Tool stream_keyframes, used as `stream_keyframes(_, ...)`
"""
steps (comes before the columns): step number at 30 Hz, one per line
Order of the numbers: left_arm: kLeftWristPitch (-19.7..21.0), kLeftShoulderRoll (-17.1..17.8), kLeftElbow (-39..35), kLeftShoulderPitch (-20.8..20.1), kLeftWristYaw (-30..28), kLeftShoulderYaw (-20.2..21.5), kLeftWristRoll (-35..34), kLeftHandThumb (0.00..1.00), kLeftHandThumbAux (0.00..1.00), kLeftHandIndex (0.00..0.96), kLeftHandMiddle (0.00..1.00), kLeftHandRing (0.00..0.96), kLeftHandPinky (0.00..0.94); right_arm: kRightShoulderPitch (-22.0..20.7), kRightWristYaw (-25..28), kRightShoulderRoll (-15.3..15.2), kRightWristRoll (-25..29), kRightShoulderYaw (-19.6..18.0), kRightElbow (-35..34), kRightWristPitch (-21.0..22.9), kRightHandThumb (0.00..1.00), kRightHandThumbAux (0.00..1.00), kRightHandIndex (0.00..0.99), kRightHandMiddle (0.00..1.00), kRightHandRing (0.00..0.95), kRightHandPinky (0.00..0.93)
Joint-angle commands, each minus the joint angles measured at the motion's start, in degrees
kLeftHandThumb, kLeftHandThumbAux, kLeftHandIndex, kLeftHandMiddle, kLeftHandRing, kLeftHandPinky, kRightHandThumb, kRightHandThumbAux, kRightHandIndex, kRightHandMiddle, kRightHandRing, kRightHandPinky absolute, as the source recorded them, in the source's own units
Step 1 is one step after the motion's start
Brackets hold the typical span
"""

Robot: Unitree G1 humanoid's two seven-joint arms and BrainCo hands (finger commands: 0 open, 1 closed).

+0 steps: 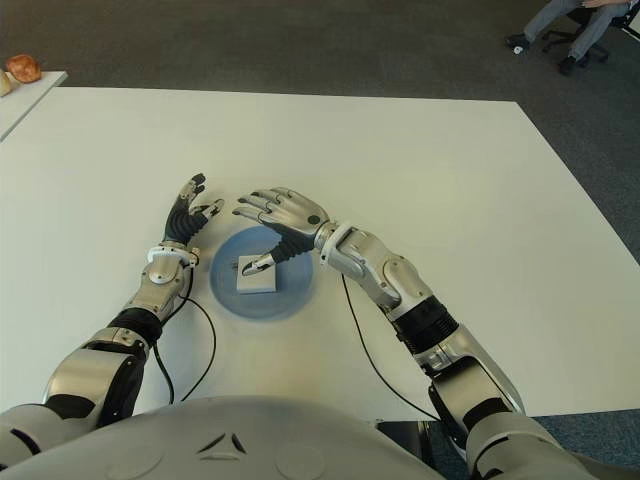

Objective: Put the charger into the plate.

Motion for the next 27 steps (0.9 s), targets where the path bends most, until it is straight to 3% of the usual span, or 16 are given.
stream_keyframes(1,4.2,-1.1,3.5,4.8,-0.8,-1.6,2.1,0.0,0.653,0.04,0.073,0.059,0.049,0.0,-0.4,-0.3,0.9,-0.4,0.8,-1.0,0.226,0.139,0.0,0.0,0.0,0.0)
stream_keyframes(17,4.0,-1.2,3.5,4.8,-1.8,-1.2,1.7,0.0,0.65,0.048,0.074,0.057,0.059,-0.2,0.4,-0.5,2.4,-1.8,0.9,-1.1,0.251,0.113,0.0,0.0,0.0,0.0)
stream_keyframes(19,4.8,-1.1,3.5,4.6,-1.9,-1.3,1.8,0.0,0.65,0.047,0.074,0.058,0.06,0.1,0.1,0.4,3.6,-2.6,1.1,-0.1,0.246,0.121,0.0,0.0,0.0,0.0)
stream_keyframes(23,5.6,-0.9,3.5,4.6,-2.1,-1.3,1.8,0.0,0.643,0.05,0.08,0.068,0.074,0.7,-3.2,4.9,6.4,-5.8,3.0,4.7,0.235,0.166,0.0,0.0,0.0,0.0)
stream_keyframes(27,5.4,-0.9,3.7,4.5,-2.0,-1.1,1.6,0.0,0.646,0.055,0.085,0.073,0.078,-4.9,-7.8,8.9,10.3,-9.4,11.9,6.8,0.215,0.237,0.0,0.0,0.0,0.0)
